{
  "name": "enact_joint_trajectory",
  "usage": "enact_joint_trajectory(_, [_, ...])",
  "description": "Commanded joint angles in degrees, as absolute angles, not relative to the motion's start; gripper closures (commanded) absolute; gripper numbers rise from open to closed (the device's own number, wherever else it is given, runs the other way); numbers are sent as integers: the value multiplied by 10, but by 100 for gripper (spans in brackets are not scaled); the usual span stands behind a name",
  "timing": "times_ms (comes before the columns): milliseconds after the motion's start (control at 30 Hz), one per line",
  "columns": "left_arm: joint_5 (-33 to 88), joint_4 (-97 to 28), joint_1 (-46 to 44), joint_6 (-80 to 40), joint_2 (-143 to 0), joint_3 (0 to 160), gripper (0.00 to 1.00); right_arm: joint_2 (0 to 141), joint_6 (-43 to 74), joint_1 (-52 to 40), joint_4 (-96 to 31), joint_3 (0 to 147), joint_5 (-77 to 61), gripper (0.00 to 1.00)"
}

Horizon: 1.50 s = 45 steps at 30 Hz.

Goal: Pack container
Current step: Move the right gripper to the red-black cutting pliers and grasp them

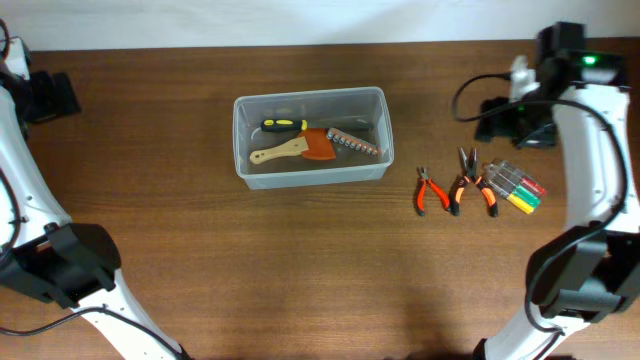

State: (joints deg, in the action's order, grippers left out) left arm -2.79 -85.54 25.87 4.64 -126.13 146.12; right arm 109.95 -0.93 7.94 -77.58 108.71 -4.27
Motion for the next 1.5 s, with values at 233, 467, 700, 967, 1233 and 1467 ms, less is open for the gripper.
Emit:
enact_joint_trajectory(233, [-17,-856,263,37,-1267,1461,1,1141,-5,-28,-713,915,-38,35])
enact_joint_trajectory(467, [-17,-856,263,37,-1267,1461,1,1141,26,-39,-648,816,-85,39])
enact_joint_trajectory(700, [-17,-856,263,37,-1267,1461,1,1141,26,-63,-608,783,-75,39])
enact_joint_trajectory(967, [-17,-856,263,37,-1267,1461,1,1145,27,-71,-571,783,-70,39])
enact_joint_trajectory(1233, [-17,-856,263,37,-1267,1461,1,1163,44,-71,-539,781,-71,45])
enact_joint_trajectory(1467, [-17,-856,263,37,-1267,1461,1,1191,50,-71,-542,781,-70,61])
